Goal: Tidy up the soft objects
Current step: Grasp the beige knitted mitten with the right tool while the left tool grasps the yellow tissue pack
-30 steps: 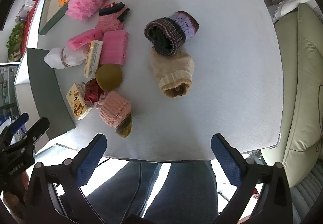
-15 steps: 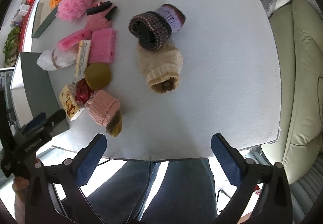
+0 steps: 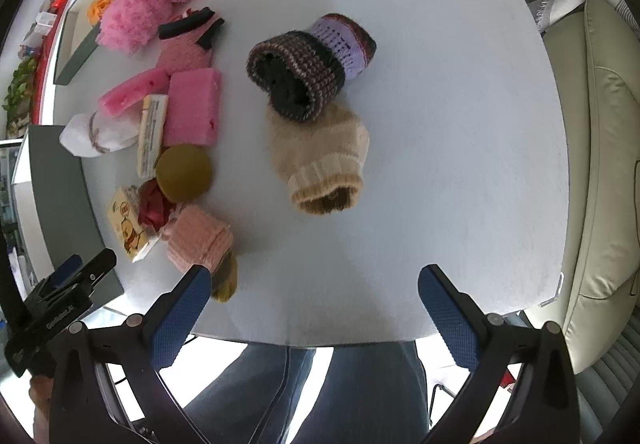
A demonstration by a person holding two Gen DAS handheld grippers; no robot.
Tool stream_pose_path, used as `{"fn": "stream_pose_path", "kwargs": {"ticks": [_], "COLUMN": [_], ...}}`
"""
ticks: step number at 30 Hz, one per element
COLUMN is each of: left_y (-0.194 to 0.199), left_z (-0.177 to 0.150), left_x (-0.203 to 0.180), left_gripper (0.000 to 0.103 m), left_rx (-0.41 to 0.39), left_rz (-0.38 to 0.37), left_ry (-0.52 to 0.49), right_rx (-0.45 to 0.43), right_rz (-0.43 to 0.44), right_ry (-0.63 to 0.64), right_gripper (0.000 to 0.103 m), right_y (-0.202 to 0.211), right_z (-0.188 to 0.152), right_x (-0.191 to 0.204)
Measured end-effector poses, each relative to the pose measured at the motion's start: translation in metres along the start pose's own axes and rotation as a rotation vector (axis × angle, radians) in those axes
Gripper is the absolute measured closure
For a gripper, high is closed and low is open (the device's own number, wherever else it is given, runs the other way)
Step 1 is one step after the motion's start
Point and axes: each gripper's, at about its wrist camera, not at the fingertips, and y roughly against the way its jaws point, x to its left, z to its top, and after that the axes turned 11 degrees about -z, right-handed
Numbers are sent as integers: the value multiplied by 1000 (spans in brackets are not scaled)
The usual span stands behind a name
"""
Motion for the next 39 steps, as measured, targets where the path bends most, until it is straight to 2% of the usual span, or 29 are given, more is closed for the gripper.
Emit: {"fn": "stream_pose_path", "kwargs": {"ticks": [8,12,18,24,26,28,33,35,39], "left_y": [-17,-18,-34,-54,-57,-58,-59,-48,-62], "left_z": [23,38,40,50,51,50,46,54,37], "left_x": [-8,5,25,51,57,43,40,44,37], "left_gripper": [0,0,0,0,0,0,0,0,0], "left_rx": [-17,-3,13,36,23,23,-1,-3,-25], "left_rz": [55,40,44,48,26,32,39,44,62], "left_ry": [81,128,171,183,194,190,170,170,164], "right_rx": [-6,0,31,62,68,86,71,70,79], "right_rz": [-28,-43,-65,-75,-89,-98,-118,-117,-123], "right_ry": [9,20,32,61,71,68,70,72,68], "right_gripper": [0,0,0,0,0,0,0,0,0], "right_y": [-12,-21,-46,-81,-90,-98,-113,-116,-123], "right_z": [25,36,56,69,72,74,75,76,78], "right_x": [-3,-1,8,29,32,33,37,38,35]}}
